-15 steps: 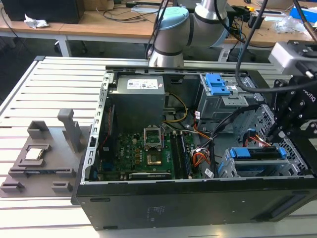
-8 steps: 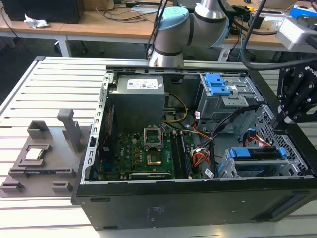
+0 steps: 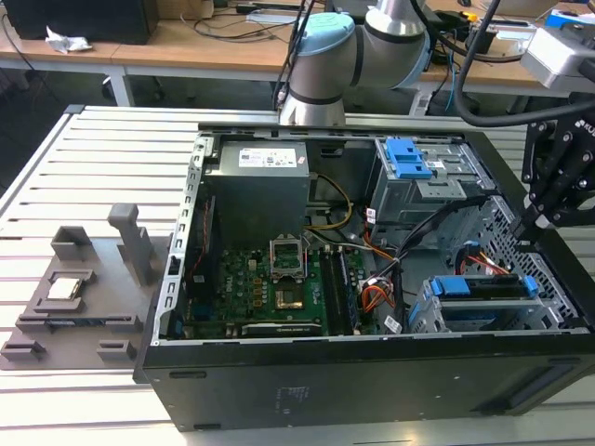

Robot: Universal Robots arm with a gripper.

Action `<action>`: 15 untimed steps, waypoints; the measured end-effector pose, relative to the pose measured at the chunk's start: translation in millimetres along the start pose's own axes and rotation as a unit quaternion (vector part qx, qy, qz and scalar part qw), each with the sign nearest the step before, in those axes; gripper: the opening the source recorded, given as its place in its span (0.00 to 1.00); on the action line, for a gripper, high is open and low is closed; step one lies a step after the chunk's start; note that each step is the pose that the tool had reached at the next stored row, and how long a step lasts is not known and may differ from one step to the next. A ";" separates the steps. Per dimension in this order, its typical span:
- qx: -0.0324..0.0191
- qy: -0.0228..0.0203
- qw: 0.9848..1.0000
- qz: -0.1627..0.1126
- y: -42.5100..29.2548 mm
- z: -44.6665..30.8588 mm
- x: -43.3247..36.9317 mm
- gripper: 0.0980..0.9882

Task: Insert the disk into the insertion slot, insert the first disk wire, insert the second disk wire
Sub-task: 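Insert the first disk wire, then insert the second disk wire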

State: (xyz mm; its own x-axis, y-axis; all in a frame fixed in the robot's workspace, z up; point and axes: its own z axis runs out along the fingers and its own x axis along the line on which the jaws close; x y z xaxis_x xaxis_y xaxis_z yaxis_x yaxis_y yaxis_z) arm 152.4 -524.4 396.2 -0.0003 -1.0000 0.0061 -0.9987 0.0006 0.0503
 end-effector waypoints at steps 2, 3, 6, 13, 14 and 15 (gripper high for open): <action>0.000 0.000 1.000 0.000 0.0 -0.1 0.0 0.01; 0.000 0.000 1.000 0.000 0.0 -0.2 0.0 0.01; 0.000 0.000 1.000 0.000 0.0 -0.5 0.0 0.01; 0.000 0.001 1.000 0.000 3.3 1.4 -1.0 0.23; 0.000 0.002 1.000 0.000 12.3 8.5 -2.6 0.23; 0.000 0.002 1.000 0.000 16.7 13.6 -5.4 0.23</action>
State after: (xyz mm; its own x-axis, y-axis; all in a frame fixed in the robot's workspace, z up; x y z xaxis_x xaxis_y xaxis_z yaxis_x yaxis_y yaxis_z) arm 135.1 -519.0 383.4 -0.0002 -0.9999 0.0100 -0.9987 0.0007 0.0503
